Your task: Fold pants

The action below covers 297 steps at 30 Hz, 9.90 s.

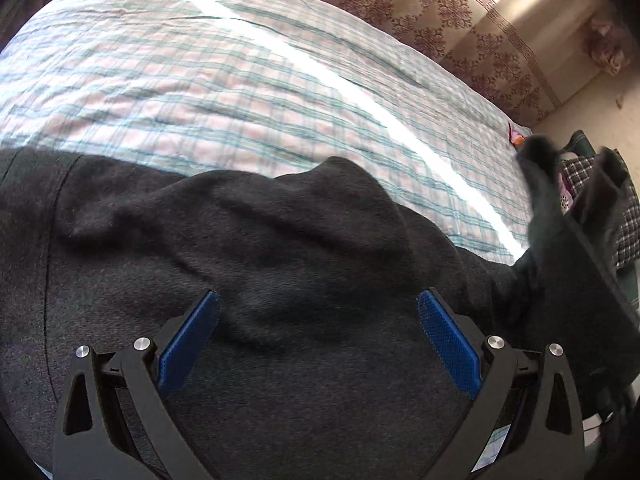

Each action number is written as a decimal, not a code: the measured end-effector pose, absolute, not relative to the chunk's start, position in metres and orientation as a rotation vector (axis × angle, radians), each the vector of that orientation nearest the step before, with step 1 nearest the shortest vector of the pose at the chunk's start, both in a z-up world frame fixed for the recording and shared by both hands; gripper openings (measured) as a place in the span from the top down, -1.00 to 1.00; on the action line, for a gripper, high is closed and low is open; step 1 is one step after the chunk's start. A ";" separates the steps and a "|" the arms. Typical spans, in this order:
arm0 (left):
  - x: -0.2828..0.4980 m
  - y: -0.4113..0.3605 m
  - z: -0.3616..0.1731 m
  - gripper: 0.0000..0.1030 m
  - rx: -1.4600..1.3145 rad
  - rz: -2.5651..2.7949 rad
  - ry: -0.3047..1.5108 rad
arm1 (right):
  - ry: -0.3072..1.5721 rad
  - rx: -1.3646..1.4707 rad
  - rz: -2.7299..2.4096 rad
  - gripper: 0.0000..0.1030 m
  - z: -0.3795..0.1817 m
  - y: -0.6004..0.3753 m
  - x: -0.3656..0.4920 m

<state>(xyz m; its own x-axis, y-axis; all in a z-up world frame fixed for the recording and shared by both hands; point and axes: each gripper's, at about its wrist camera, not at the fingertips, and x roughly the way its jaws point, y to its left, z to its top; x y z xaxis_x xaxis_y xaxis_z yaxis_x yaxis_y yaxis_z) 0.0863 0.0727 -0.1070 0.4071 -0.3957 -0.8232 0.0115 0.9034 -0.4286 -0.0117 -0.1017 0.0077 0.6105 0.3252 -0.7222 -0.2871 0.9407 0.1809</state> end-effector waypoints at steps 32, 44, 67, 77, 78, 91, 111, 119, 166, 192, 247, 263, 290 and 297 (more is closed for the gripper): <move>0.081 0.017 -0.136 0.63 -0.643 -0.665 1.208 | 0.999 -0.002 0.697 0.56 -0.037 -0.081 -0.040; 0.057 0.035 -0.089 0.76 -0.349 -0.556 0.974 | 0.928 0.141 0.694 -0.14 -0.006 -0.138 -0.032; 0.061 0.064 -0.057 -0.17 -0.176 -0.371 0.944 | 0.964 0.276 0.479 -0.16 -0.039 -0.211 -0.004; 0.062 -0.015 -0.090 -0.33 -0.112 -0.518 1.072 | 0.900 0.210 0.447 0.06 -0.023 -0.262 0.060; 0.062 -0.017 -0.096 -0.33 -0.109 -0.514 1.084 | 0.917 0.194 0.478 0.12 -0.030 -0.259 0.067; 0.048 -0.011 -0.122 -0.33 -0.018 -0.475 1.140 | 1.024 -0.078 0.761 0.14 -0.042 -0.230 0.056; 0.027 -0.001 -0.126 -0.35 0.024 -0.506 1.096 | 1.401 0.144 1.254 -0.03 -0.099 -0.147 0.165; 0.024 0.017 -0.127 -0.35 0.006 -0.525 1.091 | 1.415 0.086 1.401 0.03 -0.076 -0.145 0.144; 0.029 0.001 -0.122 -0.35 0.021 -0.521 1.130 | 1.279 -0.307 0.799 0.69 -0.063 -0.216 0.070; 0.027 0.028 -0.109 -0.36 -0.071 -0.471 1.122 | 1.063 0.078 0.574 -0.11 -0.026 -0.236 0.047; 0.045 0.071 -0.097 -0.48 -0.166 -0.363 1.053 | 1.098 -0.006 0.119 0.77 -0.090 -0.134 0.076; 0.011 0.197 -0.074 -0.82 -0.161 -0.054 0.990 | 0.949 -0.162 0.534 -0.09 -0.035 0.046 0.034; -0.019 0.337 -0.078 -0.82 -0.364 0.213 0.910 | 0.855 -0.543 0.659 -0.52 -0.066 0.218 -0.011; -0.022 0.347 -0.079 -0.82 -0.383 0.234 0.903 | 0.796 -0.495 0.679 -0.51 -0.051 0.215 -0.021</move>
<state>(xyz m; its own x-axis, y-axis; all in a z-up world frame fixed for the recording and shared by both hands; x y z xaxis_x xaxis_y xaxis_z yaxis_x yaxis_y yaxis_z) -0.0220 0.3465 -0.0789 0.6006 0.0374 -0.7987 -0.3546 0.9078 -0.2242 -0.0206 0.2146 -0.0510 0.5115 0.3608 -0.7799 -0.7130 0.6847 -0.1509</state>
